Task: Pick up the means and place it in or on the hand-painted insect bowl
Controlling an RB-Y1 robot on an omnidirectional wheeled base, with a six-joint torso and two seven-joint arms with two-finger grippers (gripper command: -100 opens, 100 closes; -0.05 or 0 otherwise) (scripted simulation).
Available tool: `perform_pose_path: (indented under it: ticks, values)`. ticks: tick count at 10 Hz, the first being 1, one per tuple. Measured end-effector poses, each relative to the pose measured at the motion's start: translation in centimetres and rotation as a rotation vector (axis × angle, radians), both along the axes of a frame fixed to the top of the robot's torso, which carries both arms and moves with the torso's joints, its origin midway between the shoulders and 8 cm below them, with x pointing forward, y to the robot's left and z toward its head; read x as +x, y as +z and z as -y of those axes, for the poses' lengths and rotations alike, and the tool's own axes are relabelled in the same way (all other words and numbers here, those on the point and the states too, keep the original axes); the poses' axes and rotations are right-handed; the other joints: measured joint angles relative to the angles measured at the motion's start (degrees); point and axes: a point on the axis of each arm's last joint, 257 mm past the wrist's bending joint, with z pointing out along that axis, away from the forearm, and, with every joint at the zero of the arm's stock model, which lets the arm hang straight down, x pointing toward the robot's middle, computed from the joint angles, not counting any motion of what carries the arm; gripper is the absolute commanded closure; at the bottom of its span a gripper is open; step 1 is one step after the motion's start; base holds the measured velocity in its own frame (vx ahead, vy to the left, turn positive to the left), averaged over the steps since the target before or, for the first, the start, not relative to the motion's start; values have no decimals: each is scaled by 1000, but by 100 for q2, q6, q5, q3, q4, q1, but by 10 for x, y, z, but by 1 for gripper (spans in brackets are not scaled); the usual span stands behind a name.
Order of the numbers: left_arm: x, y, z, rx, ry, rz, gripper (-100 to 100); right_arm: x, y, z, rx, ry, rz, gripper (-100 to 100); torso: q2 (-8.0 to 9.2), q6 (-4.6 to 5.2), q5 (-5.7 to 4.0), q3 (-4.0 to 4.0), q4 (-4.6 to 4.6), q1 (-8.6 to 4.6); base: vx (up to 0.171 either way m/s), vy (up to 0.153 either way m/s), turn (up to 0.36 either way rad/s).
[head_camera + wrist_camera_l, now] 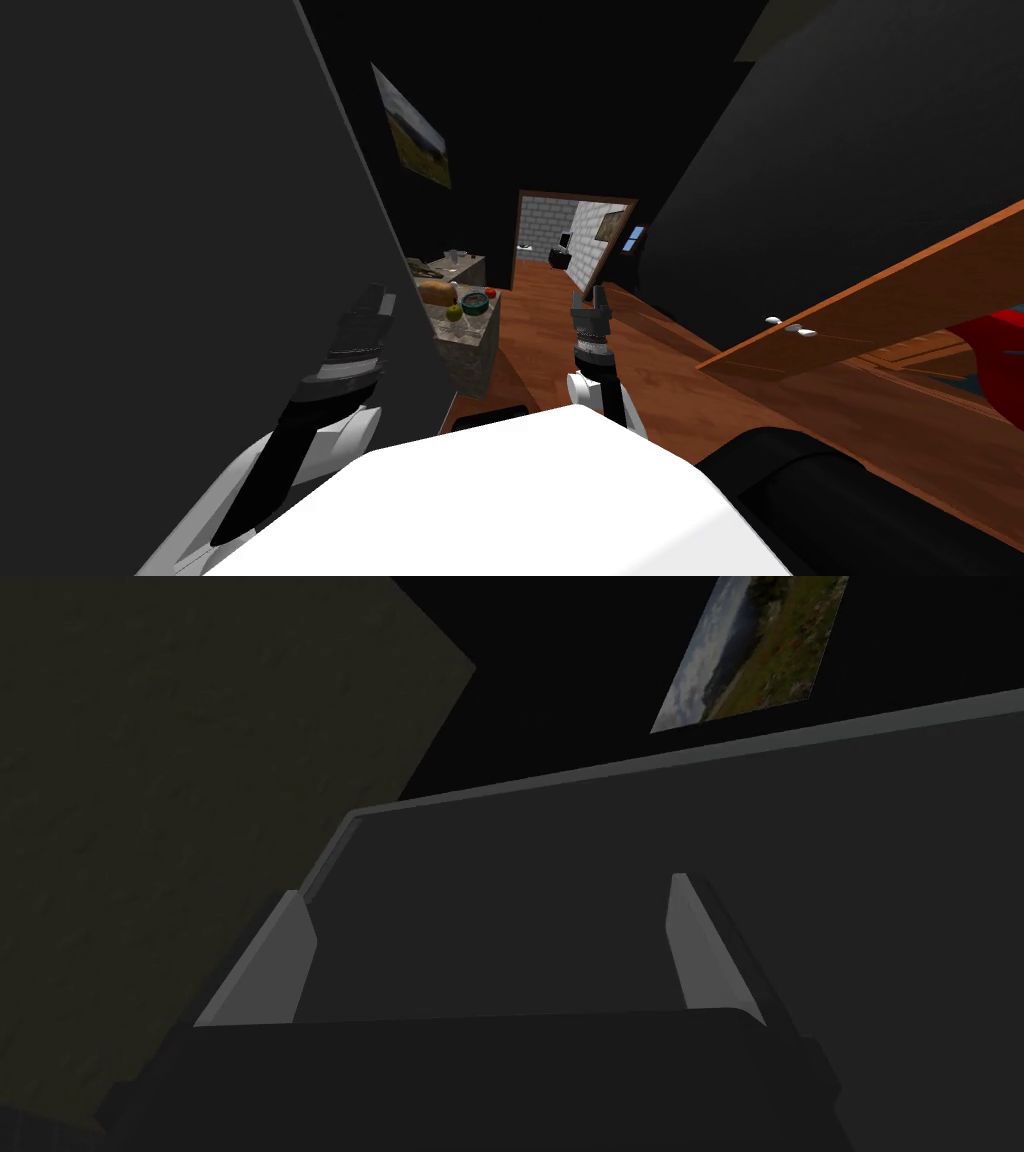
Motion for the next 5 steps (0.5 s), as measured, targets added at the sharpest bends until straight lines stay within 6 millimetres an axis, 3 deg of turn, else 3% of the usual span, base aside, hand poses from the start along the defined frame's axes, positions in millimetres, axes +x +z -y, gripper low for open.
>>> perform_pose_path:
  ticks: [5]
  values:
    - [18, -23, -28, 46, 86, -123, -100, 0, 0, 0, 0, 0, 0, 0, -7, 0, -2, -3, -1, -7, -35, -34, 33]
